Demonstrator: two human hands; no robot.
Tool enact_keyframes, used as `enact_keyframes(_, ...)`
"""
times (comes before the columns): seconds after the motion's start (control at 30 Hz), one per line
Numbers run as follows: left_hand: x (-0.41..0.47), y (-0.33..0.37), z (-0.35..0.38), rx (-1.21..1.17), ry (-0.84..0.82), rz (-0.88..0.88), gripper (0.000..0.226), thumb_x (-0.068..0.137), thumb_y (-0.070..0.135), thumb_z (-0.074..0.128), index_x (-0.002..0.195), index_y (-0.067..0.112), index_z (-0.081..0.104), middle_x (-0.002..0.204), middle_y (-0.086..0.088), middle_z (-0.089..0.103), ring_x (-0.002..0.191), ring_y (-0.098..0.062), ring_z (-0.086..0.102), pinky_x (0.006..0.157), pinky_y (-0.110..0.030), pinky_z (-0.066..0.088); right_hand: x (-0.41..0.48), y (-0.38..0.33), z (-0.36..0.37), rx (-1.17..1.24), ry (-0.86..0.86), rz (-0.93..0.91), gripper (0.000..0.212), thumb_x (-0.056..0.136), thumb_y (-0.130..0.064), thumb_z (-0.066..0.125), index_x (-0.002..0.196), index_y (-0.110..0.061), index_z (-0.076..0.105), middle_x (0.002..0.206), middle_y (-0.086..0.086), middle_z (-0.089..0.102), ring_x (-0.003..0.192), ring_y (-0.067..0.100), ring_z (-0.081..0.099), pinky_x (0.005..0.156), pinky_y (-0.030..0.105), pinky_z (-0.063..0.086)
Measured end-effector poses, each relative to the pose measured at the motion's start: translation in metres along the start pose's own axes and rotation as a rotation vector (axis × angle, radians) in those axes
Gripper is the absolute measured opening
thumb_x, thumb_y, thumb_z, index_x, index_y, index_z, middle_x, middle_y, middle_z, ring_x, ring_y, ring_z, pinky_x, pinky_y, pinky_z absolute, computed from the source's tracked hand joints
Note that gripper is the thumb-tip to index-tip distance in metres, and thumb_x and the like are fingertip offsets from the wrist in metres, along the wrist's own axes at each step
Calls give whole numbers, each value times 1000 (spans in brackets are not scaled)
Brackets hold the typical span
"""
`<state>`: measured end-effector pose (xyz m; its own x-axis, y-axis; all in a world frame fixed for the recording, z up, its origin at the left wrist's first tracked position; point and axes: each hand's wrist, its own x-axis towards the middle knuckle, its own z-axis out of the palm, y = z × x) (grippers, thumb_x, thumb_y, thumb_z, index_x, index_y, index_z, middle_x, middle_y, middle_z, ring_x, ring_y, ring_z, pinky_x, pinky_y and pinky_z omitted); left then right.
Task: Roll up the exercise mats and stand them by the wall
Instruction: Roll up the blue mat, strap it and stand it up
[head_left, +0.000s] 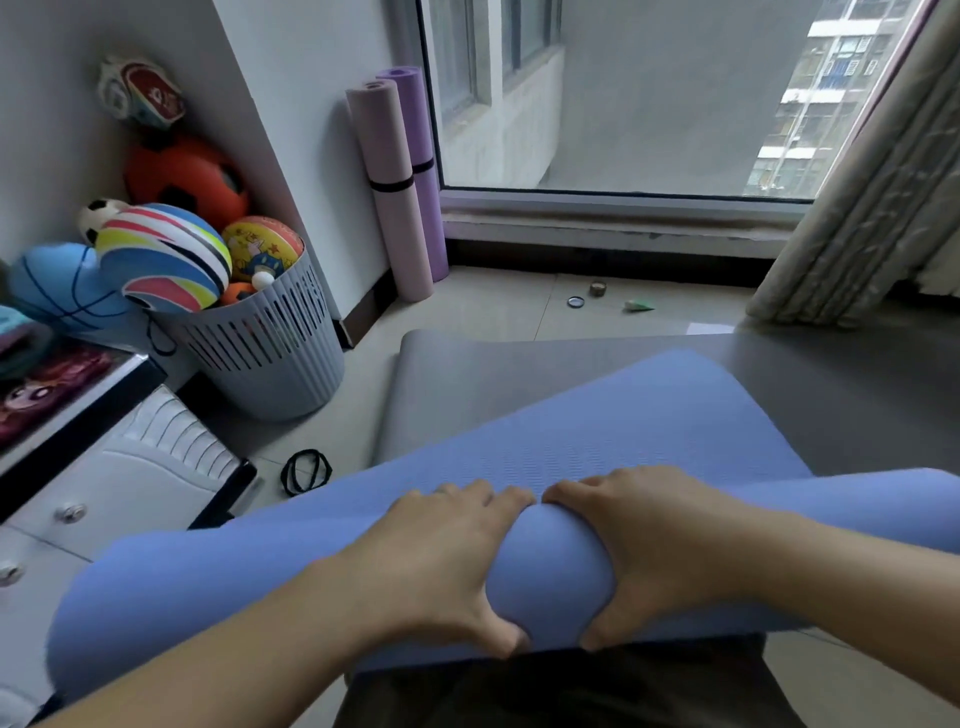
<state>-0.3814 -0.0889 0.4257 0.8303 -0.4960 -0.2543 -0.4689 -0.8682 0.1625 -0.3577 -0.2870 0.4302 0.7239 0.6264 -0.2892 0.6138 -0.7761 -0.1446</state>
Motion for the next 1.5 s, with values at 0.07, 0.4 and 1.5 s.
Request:
enact_keyframes(0.07, 2, -5, 3, -54, -35, -1, 85, 64, 65, 67, 135, 47, 24, 124, 14, 49, 114, -14, 48, 95, -33, 40, 3, 2, 2, 30, -47, 8, 78, 52, -74, 72, 116, -37, 44, 104, -13, 62, 93, 11, 58, 73, 28, 43)
enact_keyframes(0.4, 49, -35, -23, -293, -443, -50, 81, 71, 57, 75, 137, 46, 31, 130, 22, 51, 111, -3, 52, 94, -22, 42, 4, 0, 14, -155, 50, 24, 108, 53, -78, 66, 139, -27, 25, 125, -7, 44, 111, 19, 45, 94, 38, 39)
enact_keyframes(1.5, 39, -13, -16, -78, -173, 148, 90, 67, 56, 77, 139, 45, 25, 126, 13, 54, 114, -13, 52, 95, -33, 44, 8, 19, -10, 33, -194, 63, 91, 56, -75, 72, 129, -33, 38, 116, -9, 59, 101, 14, 57, 82, 29, 45)
